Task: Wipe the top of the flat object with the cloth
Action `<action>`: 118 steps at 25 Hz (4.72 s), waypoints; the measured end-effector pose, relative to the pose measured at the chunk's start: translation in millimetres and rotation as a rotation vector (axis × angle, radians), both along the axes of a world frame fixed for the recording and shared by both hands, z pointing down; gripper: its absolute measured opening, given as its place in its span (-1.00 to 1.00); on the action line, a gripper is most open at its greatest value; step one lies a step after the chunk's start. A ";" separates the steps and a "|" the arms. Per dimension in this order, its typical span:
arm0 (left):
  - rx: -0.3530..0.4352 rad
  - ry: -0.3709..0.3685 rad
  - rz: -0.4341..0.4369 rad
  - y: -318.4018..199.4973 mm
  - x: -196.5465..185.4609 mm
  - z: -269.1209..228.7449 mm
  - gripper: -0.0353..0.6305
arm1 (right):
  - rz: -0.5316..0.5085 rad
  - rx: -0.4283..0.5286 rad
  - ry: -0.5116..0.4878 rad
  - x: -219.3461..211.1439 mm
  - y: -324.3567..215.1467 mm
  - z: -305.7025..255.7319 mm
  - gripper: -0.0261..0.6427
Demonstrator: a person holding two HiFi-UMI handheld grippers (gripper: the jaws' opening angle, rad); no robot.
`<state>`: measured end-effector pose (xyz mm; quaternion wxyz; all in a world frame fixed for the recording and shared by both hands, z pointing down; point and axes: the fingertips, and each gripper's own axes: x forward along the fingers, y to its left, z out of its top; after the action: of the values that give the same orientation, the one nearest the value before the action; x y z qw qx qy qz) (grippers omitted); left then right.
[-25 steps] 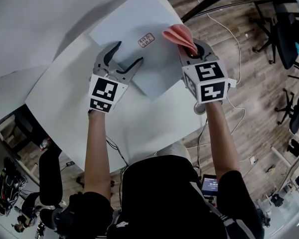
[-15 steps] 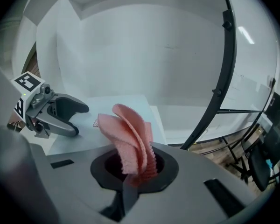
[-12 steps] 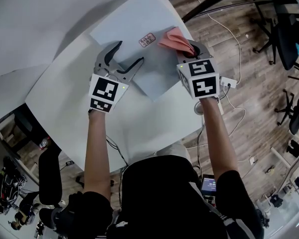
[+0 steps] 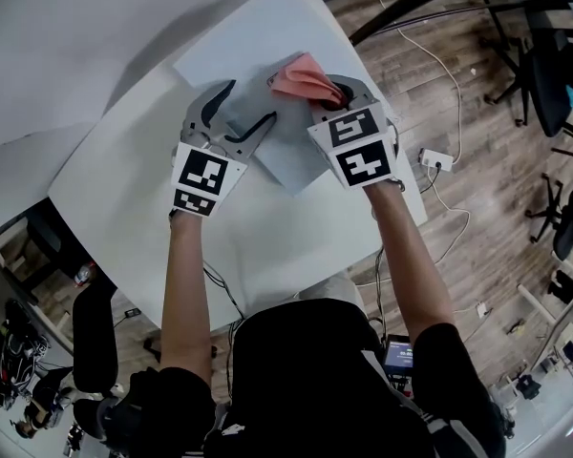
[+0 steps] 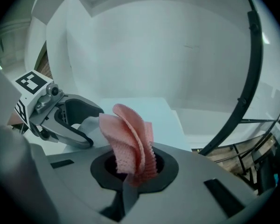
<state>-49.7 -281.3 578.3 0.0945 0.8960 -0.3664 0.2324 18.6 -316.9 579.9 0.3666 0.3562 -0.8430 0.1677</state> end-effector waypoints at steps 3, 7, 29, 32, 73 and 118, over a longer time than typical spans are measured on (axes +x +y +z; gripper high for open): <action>0.003 -0.002 0.000 0.8 0.6 0.4 0.09 | -0.083 0.004 0.003 -28.0 8.1 -0.1 -0.78; 0.006 -0.004 0.001 0.7 1.1 0.5 0.09 | -0.171 0.009 0.010 -55.5 19.5 -1.1 -0.78; 0.018 0.001 0.004 2.8 -0.5 0.1 0.09 | 0.042 0.038 0.030 -0.2 -57.4 2.6 -0.78; 0.019 0.002 0.006 2.1 0.1 0.0 0.09 | 0.040 0.041 0.034 -1.3 -61.3 3.8 -0.78; 0.070 0.074 -0.028 36.5 0.2 -100.9 -0.09 | 0.062 0.099 -0.236 -25.2 1.2 -107.9 -0.78; 0.376 0.242 -0.147 176.9 -18.0 -350.0 -0.85 | 0.060 0.420 -0.465 -17.4 177.9 -327.6 -0.78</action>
<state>-67.7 -104.4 228.3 -0.0141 0.8900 -0.4536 0.0433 1.2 -139.0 252.3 0.0771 0.4011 -0.9095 0.0777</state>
